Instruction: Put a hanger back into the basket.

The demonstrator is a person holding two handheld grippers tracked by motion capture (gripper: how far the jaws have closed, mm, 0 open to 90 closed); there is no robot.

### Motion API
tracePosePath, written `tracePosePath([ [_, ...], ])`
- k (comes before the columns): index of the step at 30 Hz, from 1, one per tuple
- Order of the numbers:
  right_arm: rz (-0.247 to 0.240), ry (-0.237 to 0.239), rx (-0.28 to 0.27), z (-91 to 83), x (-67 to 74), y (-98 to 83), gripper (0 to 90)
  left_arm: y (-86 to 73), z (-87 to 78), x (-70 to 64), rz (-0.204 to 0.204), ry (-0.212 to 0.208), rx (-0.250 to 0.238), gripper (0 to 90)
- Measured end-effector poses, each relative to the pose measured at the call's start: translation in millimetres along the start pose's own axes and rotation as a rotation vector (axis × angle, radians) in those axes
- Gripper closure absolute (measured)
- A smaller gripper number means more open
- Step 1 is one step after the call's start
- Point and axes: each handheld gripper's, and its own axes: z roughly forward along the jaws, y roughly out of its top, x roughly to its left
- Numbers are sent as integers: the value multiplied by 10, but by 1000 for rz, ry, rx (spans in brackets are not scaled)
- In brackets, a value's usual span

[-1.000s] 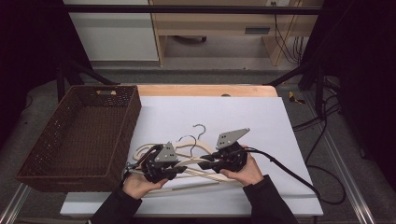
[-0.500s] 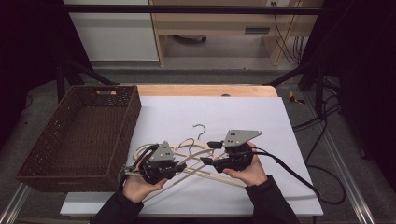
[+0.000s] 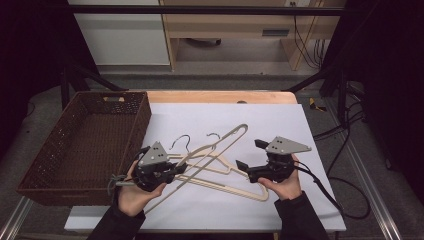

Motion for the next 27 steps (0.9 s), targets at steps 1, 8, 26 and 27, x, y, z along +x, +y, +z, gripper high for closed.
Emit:
tracePosePath([
  [1, 7, -14, -3, -36, -20, -25, 72, 32, -42, 16, 5, 2, -2, 860],
  [8, 68, -91, -38, -292, -184, -161, 44, 345, -361, 108, 35, 31, -30, 860],
  [26, 107, -156, -41, -470, -320, -296, 35, 452, -1017, 979, 4, 125, -24, 860],
  [27, 110, -162, -44, -470, -321, -298, 35, 432, -1051, 1040, -1, 137, -22, 860],
])
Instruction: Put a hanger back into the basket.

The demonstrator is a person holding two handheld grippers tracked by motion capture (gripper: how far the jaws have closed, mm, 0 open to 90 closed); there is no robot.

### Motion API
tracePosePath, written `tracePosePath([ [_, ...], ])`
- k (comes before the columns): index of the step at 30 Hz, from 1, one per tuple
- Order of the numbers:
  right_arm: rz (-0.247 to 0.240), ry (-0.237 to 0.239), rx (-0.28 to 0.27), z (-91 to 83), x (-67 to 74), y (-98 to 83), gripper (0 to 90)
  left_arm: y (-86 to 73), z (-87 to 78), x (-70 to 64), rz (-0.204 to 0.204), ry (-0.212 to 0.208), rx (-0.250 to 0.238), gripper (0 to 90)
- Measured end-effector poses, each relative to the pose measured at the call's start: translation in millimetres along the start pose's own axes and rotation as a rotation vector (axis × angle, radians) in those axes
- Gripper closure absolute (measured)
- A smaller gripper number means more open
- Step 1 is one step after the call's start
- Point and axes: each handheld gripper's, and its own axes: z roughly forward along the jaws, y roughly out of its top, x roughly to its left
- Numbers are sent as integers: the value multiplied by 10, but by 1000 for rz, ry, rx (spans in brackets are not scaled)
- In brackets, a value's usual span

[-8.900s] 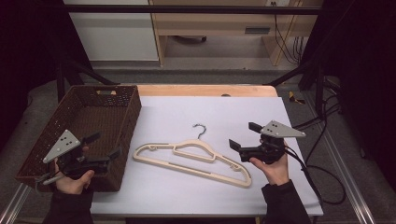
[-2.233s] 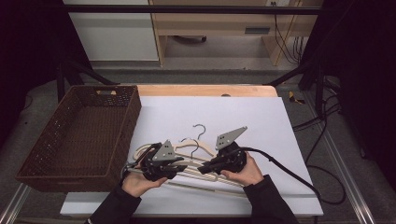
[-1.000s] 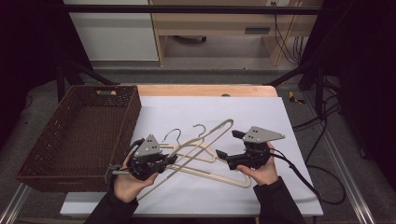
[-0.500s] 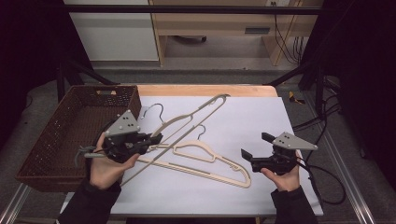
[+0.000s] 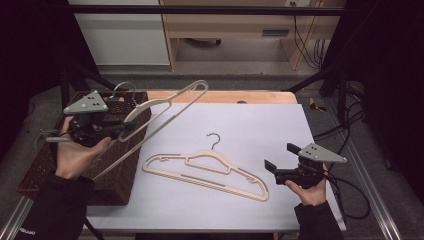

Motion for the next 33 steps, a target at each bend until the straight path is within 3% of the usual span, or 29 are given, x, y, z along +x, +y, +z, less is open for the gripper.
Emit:
tracePosePath([
  [7, 5, -5, 6, 11, -15, -12, 36, -148, -149, 377, -22, 56, 18, 860],
  [18, 2, 5, 16, 30, -8, -17, 38, -433, -260, 832, -49, 131, 33, 860],
  [27, -1, 6, 24, 43, -8, -21, 37, -719, -267, 1074, -84, 195, 81, 859],
  [33, 1, 7, 31, 48, -11, -24, 36, -925, -301, 1187, -126, 186, 85, 859],
])
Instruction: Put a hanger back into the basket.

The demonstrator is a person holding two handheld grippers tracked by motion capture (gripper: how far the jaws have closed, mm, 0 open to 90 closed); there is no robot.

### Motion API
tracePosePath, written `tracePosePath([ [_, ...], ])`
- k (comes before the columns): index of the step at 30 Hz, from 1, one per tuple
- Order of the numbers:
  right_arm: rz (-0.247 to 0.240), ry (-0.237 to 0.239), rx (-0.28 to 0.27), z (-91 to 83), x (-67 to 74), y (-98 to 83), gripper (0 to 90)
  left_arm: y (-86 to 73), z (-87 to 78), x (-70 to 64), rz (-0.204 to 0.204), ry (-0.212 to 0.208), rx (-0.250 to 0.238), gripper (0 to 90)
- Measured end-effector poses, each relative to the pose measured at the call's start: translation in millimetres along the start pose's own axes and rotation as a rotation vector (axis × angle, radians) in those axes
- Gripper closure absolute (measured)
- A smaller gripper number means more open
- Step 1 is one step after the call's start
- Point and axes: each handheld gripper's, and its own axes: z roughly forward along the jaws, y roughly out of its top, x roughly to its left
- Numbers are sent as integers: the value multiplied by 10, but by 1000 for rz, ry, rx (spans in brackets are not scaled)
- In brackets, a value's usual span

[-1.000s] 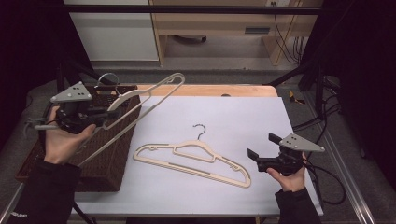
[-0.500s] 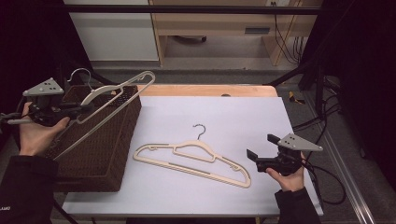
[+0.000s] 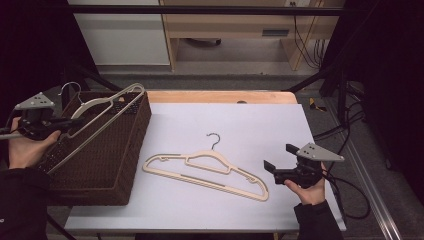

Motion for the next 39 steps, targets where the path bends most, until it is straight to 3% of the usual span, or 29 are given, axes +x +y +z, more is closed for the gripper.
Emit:
tracePosePath([
  [13, -5, 9, 14, 21, 10, -7, 36, -378, 332, 57, -86, 9, 71, 858],
  [20, -9, 13, 19, 33, 16, -12, 35, -490, 453, 57, -123, 17, 93, 856],
  [29, -7, 15, 22, 39, 22, -13, 35, -569, 540, 57, -121, 43, 147, 851],
  [39, -12, 21, 28, 54, 29, -18, 35, -627, 571, -52, -85, 10, 195, 841],
])
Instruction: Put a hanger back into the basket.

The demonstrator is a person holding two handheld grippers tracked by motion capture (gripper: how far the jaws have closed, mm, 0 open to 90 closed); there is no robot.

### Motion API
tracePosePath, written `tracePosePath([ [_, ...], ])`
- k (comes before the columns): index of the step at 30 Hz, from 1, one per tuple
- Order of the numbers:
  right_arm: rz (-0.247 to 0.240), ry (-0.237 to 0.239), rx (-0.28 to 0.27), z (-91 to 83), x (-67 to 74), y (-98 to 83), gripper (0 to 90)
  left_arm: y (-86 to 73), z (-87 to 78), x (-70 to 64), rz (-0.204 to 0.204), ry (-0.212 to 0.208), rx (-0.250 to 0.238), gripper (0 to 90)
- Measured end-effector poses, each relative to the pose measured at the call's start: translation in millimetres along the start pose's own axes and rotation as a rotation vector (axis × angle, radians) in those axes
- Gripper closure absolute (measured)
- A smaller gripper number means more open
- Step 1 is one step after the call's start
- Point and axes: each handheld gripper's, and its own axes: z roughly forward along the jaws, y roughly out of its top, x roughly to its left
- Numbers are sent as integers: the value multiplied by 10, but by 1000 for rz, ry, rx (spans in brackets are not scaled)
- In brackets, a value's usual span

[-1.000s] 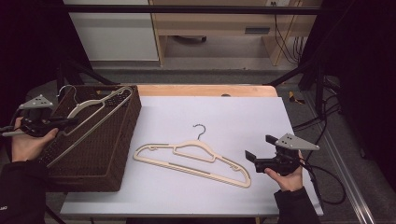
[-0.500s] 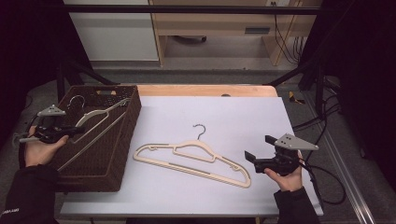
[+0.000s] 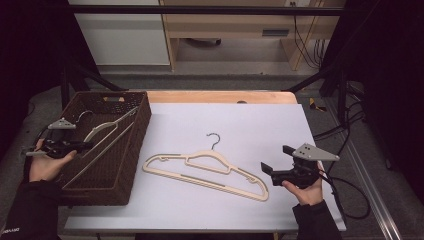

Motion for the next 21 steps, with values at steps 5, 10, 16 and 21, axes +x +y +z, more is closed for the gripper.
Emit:
tracePosePath([
  [5, 2, -2, 3, 9, 9, -2, 36, -17, 56, -134, 59, 2, 67, 821],
  [10, -1, 3, 7, 19, 14, -5, 36, -25, 60, -202, 79, -10, 88, 801],
  [16, -2, 7, 12, 28, 23, -7, 37, -33, 135, -297, 128, -20, 129, 764],
  [21, -2, 6, 11, 24, 26, -5, 37, -34, 154, -316, 144, -29, 154, 710],
])
